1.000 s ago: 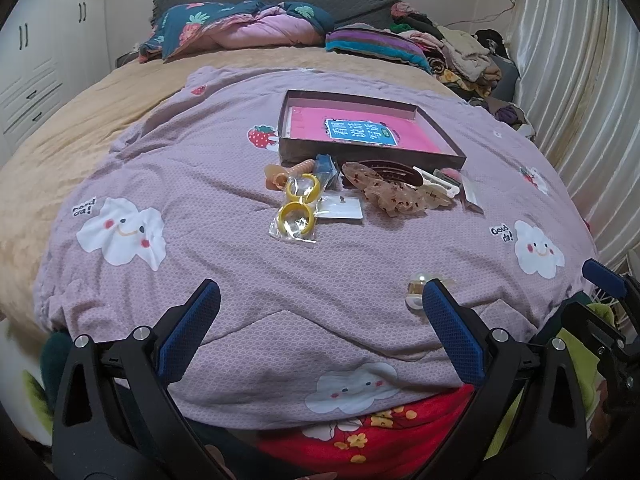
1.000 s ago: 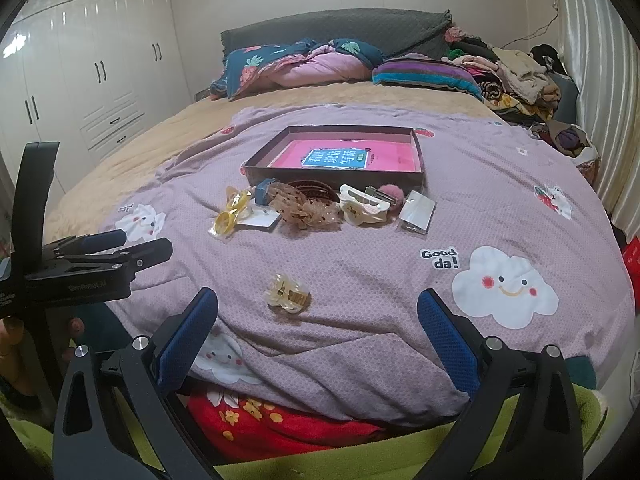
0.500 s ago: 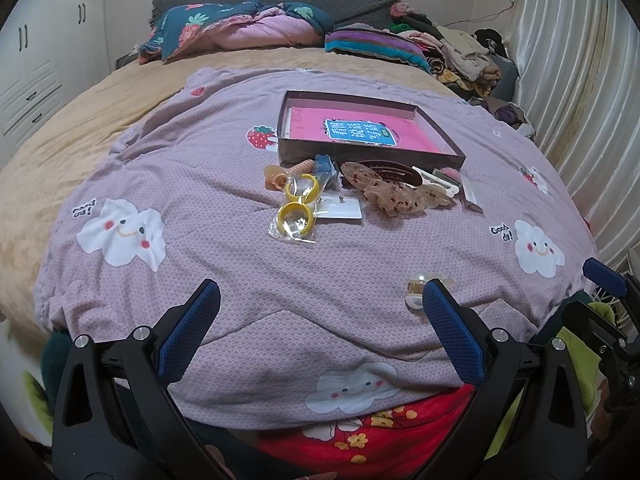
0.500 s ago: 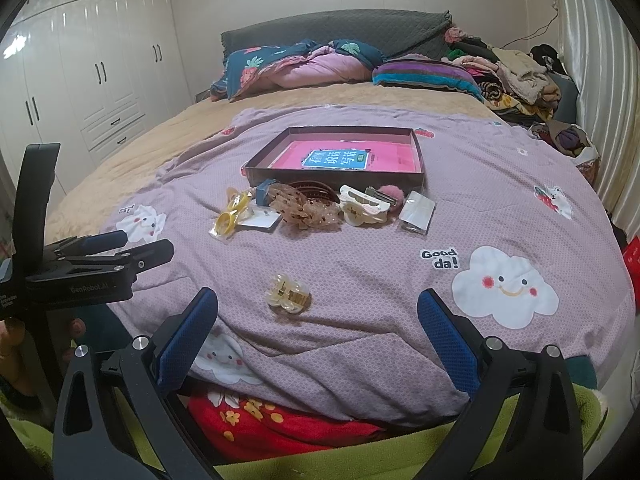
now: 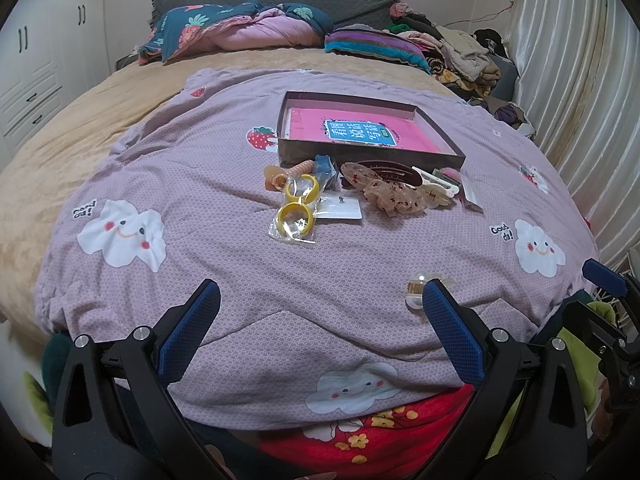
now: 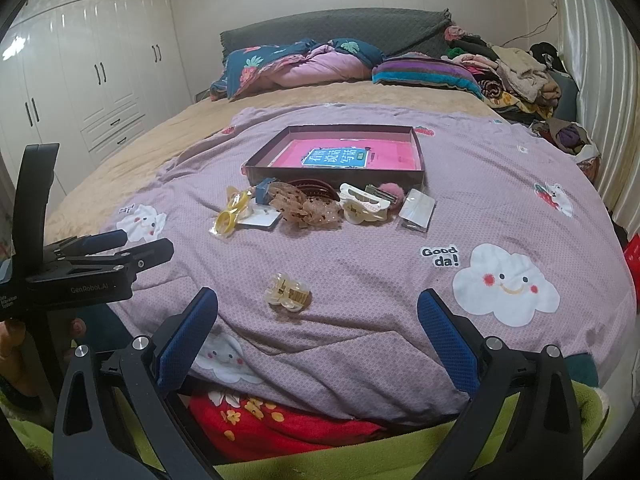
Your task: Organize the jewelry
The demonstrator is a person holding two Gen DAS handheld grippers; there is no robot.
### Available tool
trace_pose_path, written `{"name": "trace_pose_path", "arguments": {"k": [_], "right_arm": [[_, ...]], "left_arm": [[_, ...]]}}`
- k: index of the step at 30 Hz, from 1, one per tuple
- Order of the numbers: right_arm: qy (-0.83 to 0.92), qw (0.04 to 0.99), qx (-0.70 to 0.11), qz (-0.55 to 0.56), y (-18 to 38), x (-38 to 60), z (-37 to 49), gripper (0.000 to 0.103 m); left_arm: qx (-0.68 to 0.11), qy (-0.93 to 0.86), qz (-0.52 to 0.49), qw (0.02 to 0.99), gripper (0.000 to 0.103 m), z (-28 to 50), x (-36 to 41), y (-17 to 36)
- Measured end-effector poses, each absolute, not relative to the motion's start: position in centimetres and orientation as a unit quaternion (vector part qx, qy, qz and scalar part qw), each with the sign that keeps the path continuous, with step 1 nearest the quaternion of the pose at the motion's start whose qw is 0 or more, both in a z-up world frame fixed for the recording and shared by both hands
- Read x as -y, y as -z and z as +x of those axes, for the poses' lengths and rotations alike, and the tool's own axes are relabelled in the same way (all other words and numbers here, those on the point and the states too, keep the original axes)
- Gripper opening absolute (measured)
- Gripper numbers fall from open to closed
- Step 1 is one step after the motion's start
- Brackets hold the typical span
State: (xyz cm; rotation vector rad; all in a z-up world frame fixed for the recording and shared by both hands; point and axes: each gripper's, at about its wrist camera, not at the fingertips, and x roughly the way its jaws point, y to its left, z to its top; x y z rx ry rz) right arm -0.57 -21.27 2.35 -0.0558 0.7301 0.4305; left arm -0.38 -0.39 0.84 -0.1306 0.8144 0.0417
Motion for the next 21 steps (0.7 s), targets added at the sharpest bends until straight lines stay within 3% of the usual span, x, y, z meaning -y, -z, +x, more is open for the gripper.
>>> {"name": "trace_pose_path", "arguments": {"k": [21], "right_arm": [[-0.233,0.895,-0.377,-0.056,-0.9,19.6,0.2,0.099]], "left_arm": [[-0.396,-0.025,-0.064,0.916,0.095,-0.4,0.2,-1.5]]}}
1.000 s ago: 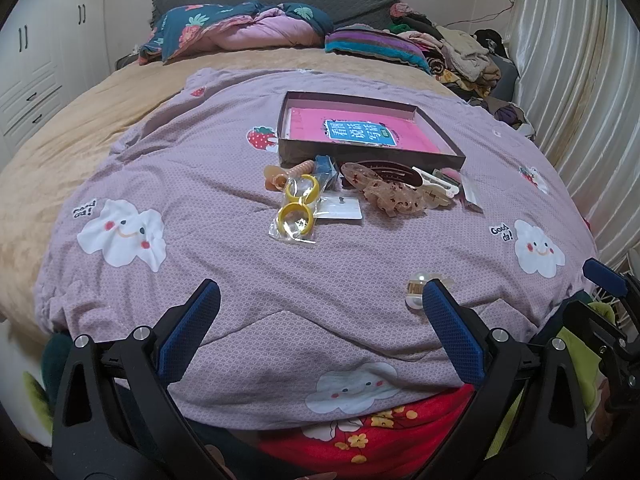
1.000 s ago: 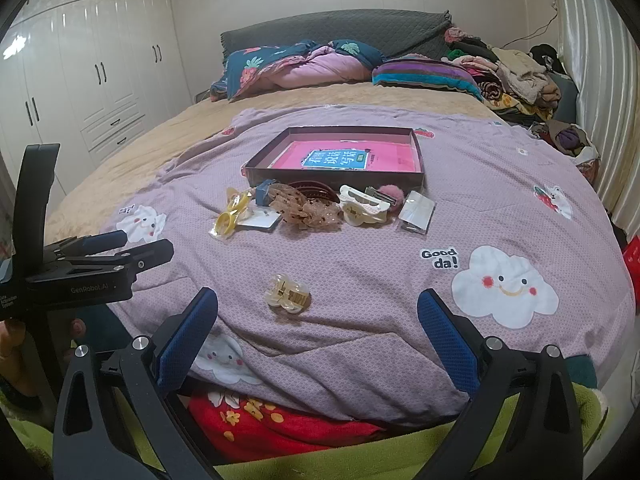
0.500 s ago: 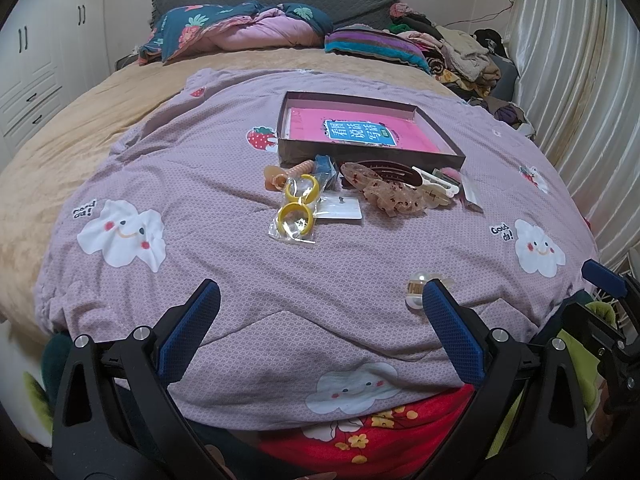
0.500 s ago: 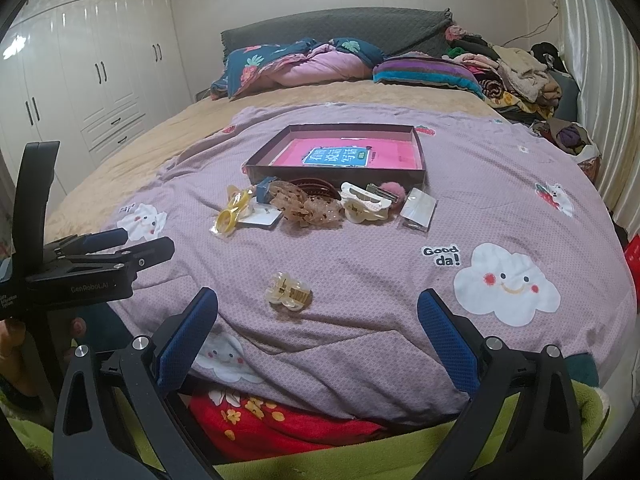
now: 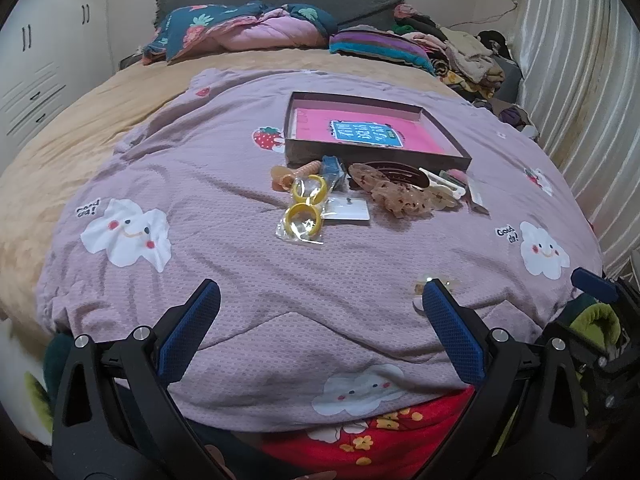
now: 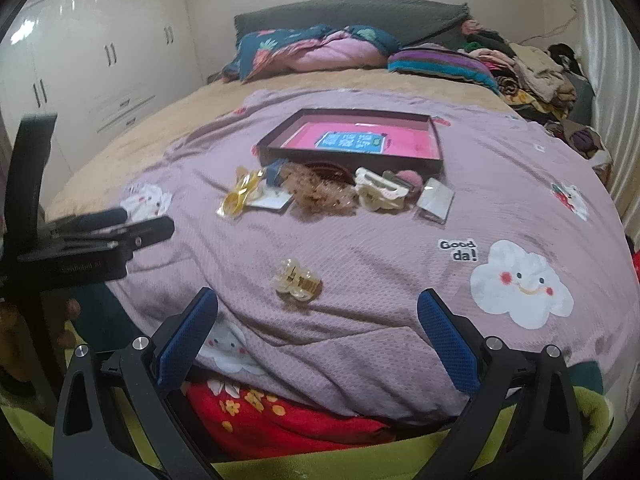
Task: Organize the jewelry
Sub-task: 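Grasp the bagged yellow bangles with the left tool while the right tool grasps the pearl hair clip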
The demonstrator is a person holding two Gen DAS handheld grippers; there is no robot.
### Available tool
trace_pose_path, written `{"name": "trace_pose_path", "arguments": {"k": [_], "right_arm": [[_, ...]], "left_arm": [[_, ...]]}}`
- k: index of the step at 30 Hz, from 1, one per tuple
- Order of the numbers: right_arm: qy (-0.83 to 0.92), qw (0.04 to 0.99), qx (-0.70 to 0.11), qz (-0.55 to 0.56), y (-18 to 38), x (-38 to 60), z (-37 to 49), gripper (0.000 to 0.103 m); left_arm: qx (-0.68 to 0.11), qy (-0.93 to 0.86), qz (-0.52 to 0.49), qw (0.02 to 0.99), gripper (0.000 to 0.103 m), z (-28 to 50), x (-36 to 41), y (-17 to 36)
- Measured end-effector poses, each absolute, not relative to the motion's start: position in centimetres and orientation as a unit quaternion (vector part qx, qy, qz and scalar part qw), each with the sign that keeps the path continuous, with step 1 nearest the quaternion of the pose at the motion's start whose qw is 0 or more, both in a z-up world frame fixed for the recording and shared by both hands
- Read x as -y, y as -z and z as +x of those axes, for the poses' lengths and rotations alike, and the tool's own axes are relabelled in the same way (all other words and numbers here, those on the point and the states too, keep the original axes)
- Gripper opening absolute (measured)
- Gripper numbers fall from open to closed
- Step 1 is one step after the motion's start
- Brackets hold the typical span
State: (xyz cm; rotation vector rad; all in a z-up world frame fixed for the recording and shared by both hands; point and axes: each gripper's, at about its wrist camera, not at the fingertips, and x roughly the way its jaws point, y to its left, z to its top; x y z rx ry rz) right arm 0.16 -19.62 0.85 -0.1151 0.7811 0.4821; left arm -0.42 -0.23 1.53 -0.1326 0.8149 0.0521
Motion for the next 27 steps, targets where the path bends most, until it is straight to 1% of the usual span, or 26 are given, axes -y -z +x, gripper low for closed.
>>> {"name": "trace_pose_path", "arguments": {"k": [13,17,27], "right_arm": [[-0.269,0.869,-0.397,-0.122,2.3,16.8,2.4,0.099],[-0.273,0.863,-0.390,-0.169,3.7,15.4,3.5,0.099],[-0.301,0.839,-0.405,-0.204,6.7,13.5,6.3,0.098]], "left_arm": [[-0.410,-0.053,-0.091,0.906,0.095,1.4,-3.5,0.9],[-0.413,-0.063,-0.102,0.903,0.095,2.6,-4.6,1.4],[-0.464,-0.046,-0.108,0.878,0.095,7.9,-5.7,4.1]]}}
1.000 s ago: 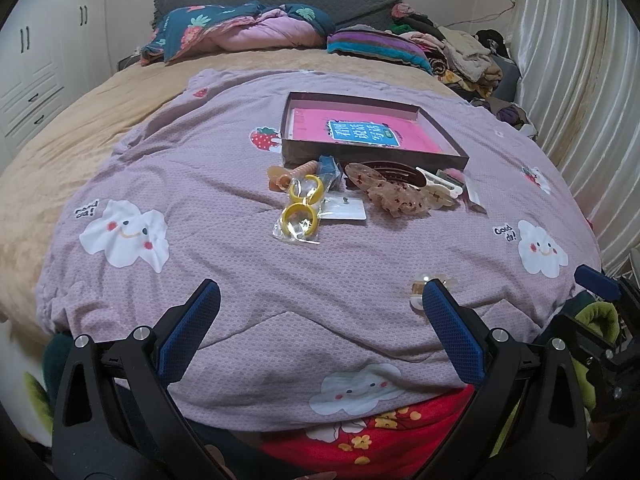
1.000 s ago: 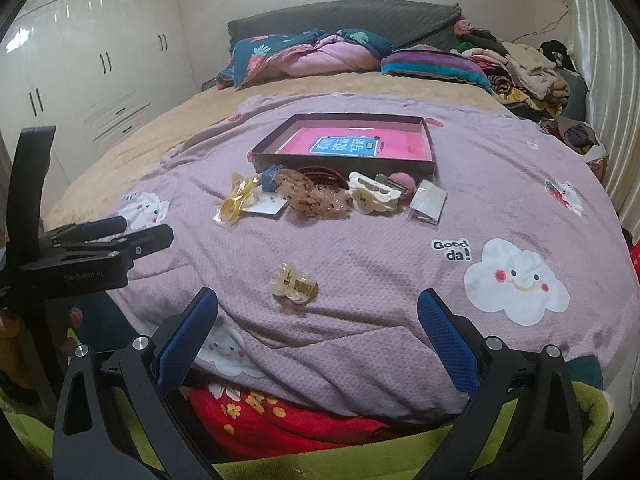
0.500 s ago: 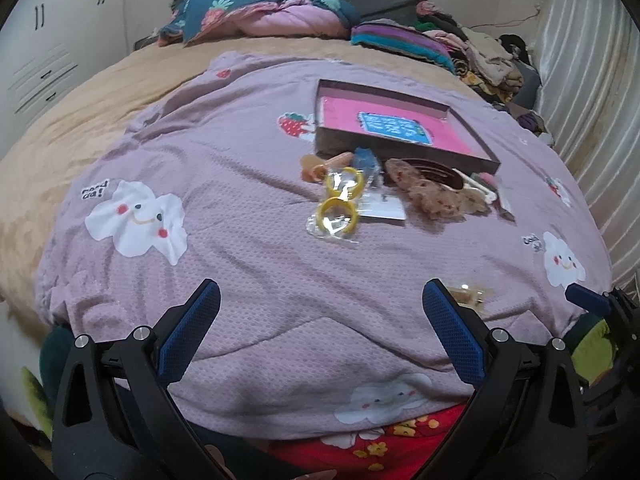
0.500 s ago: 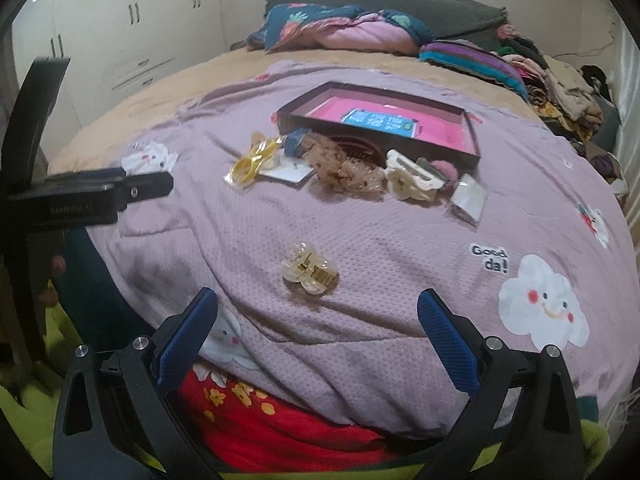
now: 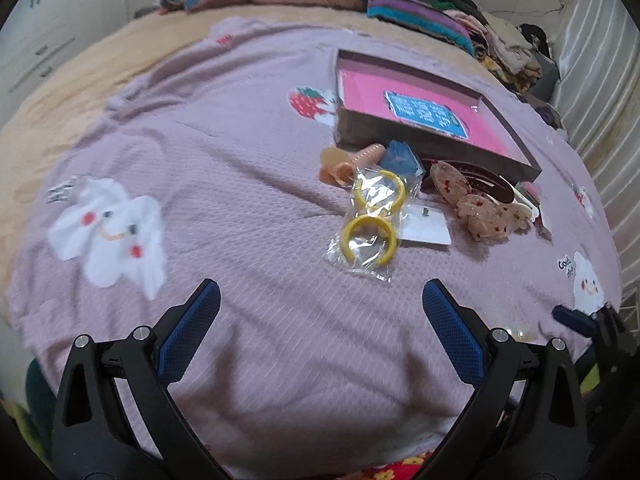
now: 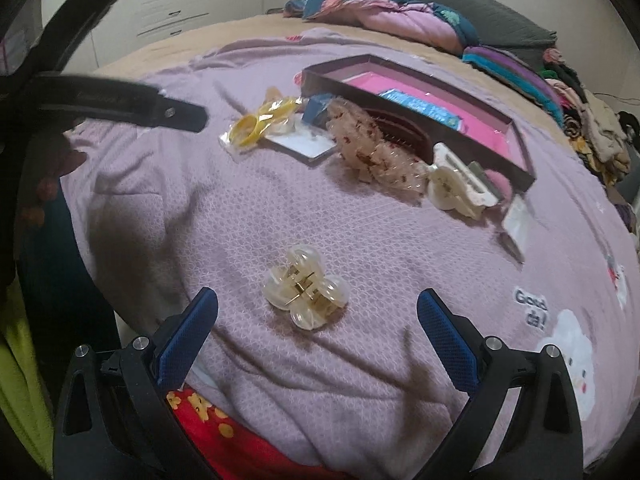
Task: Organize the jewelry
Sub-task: 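Grasp the bagged yellow bangles with the left tool while the right tool grasps the pearl hair clip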
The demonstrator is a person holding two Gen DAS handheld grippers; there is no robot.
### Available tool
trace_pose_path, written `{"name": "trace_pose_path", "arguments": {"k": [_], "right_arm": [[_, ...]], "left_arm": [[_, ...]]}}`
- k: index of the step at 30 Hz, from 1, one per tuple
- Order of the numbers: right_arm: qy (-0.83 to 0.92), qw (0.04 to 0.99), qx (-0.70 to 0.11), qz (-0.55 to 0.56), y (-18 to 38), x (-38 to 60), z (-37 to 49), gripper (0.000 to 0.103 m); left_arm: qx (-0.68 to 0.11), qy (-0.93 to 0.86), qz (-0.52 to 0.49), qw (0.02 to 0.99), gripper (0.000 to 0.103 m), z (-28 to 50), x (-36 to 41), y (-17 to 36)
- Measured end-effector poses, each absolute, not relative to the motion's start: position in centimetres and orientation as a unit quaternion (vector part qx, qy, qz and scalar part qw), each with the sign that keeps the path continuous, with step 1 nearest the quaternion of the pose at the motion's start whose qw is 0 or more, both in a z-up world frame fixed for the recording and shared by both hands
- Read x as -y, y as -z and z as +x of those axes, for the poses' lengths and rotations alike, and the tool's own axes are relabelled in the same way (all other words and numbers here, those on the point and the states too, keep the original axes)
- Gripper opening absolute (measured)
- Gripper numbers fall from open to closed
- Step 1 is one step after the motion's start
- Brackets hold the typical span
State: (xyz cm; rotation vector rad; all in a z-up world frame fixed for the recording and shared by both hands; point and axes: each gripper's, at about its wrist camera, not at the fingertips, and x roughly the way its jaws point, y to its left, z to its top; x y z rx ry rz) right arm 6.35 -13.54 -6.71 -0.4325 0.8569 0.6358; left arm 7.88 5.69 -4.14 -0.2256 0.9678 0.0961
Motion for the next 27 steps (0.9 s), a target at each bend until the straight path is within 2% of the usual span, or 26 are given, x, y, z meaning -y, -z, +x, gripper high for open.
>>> {"name": "trace_pose_path", "arguments": {"k": [5,6,7,11,16,21,23,24,27], "right_arm": [[-0.314,0.829,-0.405,-0.222,7.7,13.0,7.0,0.097],[-0.317,0.827,-0.406,-0.225,7.8,12.9,7.1,0.094],[-0.320,0.825,-0.407,-0.226,7.9,12.8,7.2,0.086],[-0.330,0.815,-0.414,-0.235,8.4,12.3,7.9,0.075],[-0.344,0.813,-0.410,-0.231,8.4,12.5,8.3,0.046],[-0.346,0.817,-0.413,-0.203,8.1,13.6,9.1,0.044],[-0.338,0.824,-0.413,-0.193,7.9,14.2,9.4,0.044],[-0.334,0.826,-0.413,-0.188,7.8,14.4,9.6,0.044],[-0.315,0.836,-0.419,-0.163,7.5,16.0,10.3,0.044]], "left_arm": [[-0.465,-0.024,-0.108,0.878,0.095,9.8,-5.7,4.9],[-0.464,-0.018,-0.109,0.879,0.095,10.2,-5.6,5.0],[-0.466,-0.014,-0.109,0.878,0.095,10.6,-5.5,5.1],[-0.473,0.002,-0.113,0.874,0.095,11.6,-5.4,5.6],[-0.473,0.018,-0.116,0.873,0.093,12.8,-5.3,5.8],[-0.479,0.040,-0.114,0.870,0.077,13.7,-4.6,6.3],[-0.481,0.047,-0.110,0.869,0.066,14.0,-4.2,6.5],[-0.481,0.049,-0.108,0.869,0.065,14.1,-4.0,6.6],[-0.480,0.052,-0.104,0.869,0.053,14.4,-3.8,6.8]]}}
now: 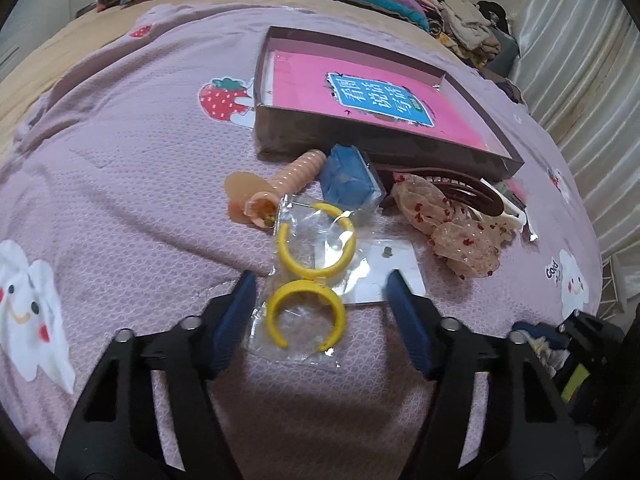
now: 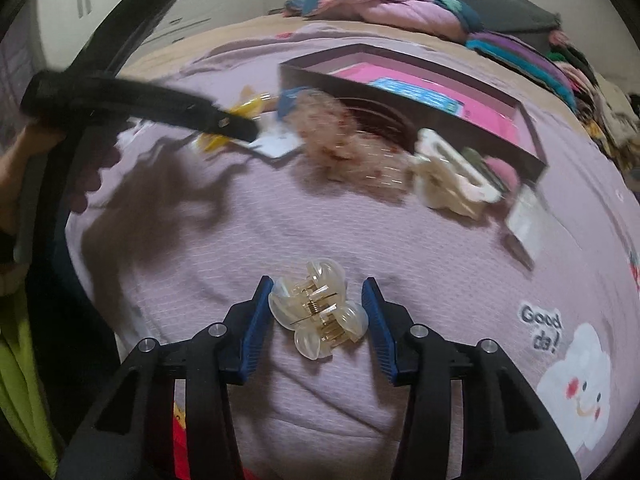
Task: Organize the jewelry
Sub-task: 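Grasp the bagged yellow bangles with the left tool while the right tool grasps the pearl hair clip, then lower the bangles into the pink tray with the left tool while the right tool drops the pearl clip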
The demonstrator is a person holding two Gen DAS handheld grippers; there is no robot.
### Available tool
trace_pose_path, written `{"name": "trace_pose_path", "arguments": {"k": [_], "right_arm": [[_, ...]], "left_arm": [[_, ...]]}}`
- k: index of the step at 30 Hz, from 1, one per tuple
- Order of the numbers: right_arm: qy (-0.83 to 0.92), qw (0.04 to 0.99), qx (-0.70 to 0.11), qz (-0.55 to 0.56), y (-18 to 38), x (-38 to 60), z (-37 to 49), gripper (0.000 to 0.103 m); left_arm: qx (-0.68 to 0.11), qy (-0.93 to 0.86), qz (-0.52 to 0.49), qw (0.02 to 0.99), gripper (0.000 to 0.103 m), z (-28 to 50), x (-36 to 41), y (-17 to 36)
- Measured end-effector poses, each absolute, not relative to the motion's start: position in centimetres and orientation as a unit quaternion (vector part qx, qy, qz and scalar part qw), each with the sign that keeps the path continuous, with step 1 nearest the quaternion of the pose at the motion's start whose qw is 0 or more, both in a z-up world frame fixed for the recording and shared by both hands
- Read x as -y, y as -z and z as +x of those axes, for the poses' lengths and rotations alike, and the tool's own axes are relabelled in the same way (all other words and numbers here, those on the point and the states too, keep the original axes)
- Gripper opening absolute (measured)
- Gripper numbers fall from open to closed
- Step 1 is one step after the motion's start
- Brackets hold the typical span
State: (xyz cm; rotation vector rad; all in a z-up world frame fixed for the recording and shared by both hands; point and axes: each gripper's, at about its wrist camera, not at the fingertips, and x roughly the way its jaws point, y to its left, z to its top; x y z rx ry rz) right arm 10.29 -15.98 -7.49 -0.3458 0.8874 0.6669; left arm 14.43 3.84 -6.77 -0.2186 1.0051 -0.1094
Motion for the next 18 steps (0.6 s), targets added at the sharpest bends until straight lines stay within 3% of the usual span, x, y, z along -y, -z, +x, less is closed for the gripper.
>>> {"name": "trace_pose_path", "arguments": {"k": [2,3,18], "right_arm": [[-0.303,0.841,-0.421,-0.153,7.3,16.9,10.7,0.044],[-0.297,0.844,-0.421,-0.147,7.2,17.4,10.9,0.044],[-0.244,0.880,-0.399,-0.083,3.2,23.2,11.5,0.044]], "left_arm": [[-0.477,0.052,-0.106,0.871,0.038,14.5,-4.0,6.8],[-0.476,0.053,-0.108,0.871,0.037,14.5,-4.1,6.7],[-0.442,0.062,-0.101,0.889,0.034,13.2,-3.7,2.7]]}}
